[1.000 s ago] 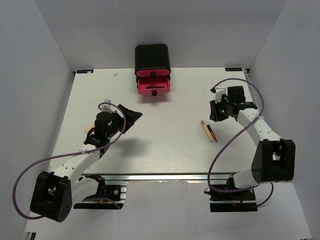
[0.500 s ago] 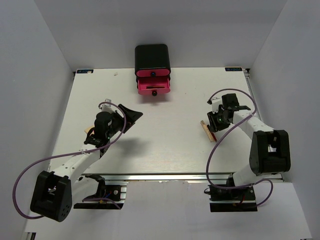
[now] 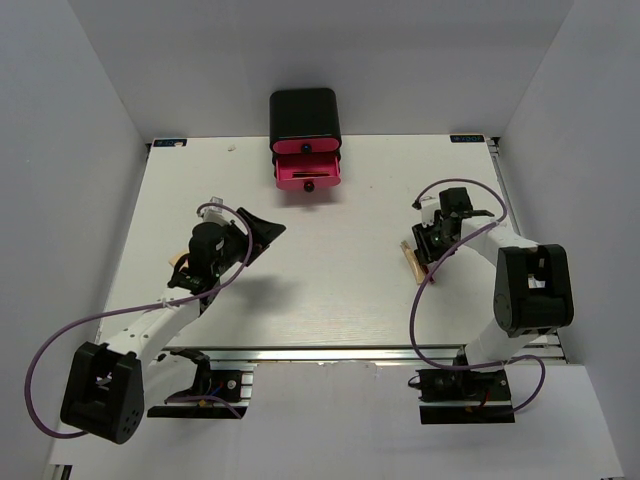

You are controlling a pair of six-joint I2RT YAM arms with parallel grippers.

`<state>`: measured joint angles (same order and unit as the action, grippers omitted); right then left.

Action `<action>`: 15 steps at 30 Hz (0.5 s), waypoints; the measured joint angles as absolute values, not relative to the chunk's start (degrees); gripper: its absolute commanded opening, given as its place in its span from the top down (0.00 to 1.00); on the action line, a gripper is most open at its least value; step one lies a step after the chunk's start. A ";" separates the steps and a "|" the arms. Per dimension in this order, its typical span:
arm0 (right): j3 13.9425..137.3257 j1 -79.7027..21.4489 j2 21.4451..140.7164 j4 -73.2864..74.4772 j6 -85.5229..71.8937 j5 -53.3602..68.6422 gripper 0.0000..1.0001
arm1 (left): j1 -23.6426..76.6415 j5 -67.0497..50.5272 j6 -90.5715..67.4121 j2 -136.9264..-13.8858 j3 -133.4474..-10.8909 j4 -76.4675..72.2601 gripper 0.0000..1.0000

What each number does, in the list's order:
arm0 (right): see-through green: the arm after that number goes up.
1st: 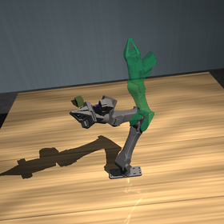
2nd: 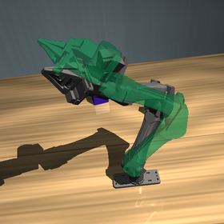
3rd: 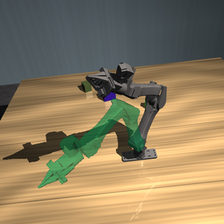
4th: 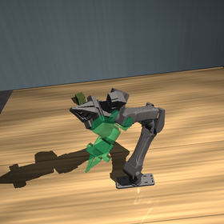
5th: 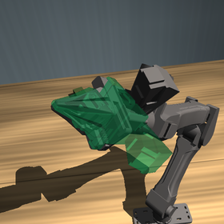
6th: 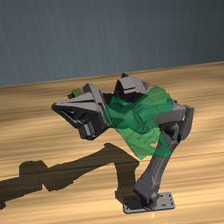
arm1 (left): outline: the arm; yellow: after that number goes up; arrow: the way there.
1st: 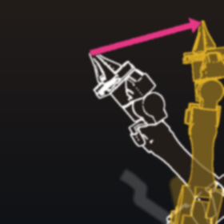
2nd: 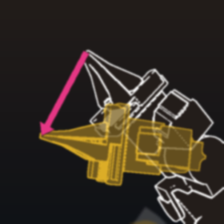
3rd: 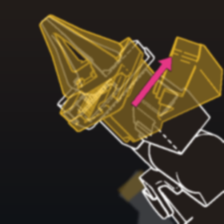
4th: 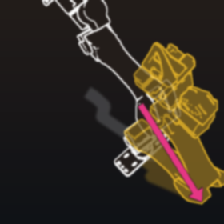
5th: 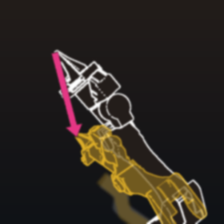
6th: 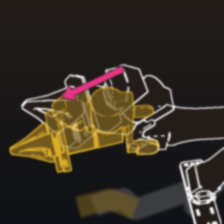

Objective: Organize the makeup

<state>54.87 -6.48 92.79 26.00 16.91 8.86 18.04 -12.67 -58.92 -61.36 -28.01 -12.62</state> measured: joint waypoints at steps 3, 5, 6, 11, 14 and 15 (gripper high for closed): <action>54.87 -6.50 93.95 25.28 16.86 8.64 0.58 | 18.06 -12.25 -57.74 -61.36 -29.41 -10.61 0.07; 54.87 -6.50 94.45 25.12 16.82 8.34 0.58 | 18.04 -11.66 -56.58 -61.34 -30.92 -9.26 0.07; 54.87 -6.50 94.61 25.04 16.78 8.19 0.58 | 18.04 -11.29 -55.99 -61.30 -31.73 -8.67 0.07; 54.85 -7.05 95.35 24.47 16.64 7.33 0.60 | 17.93 -9.80 -54.00 -60.07 -33.50 -7.18 0.07; 54.85 -7.92 95.48 23.73 16.53 6.39 0.71 | 17.82 -9.23 -53.39 -59.31 -33.50 -6.24 0.07; 54.83 -8.32 95.59 23.46 16.53 6.09 0.76 | 17.78 -9.04 -53.23 -59.20 -33.50 -5.98 0.07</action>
<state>54.83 -8.32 95.59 23.46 16.53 6.09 17.78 -9.04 -53.23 -59.20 -33.50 -5.98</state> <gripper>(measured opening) 0.320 0.932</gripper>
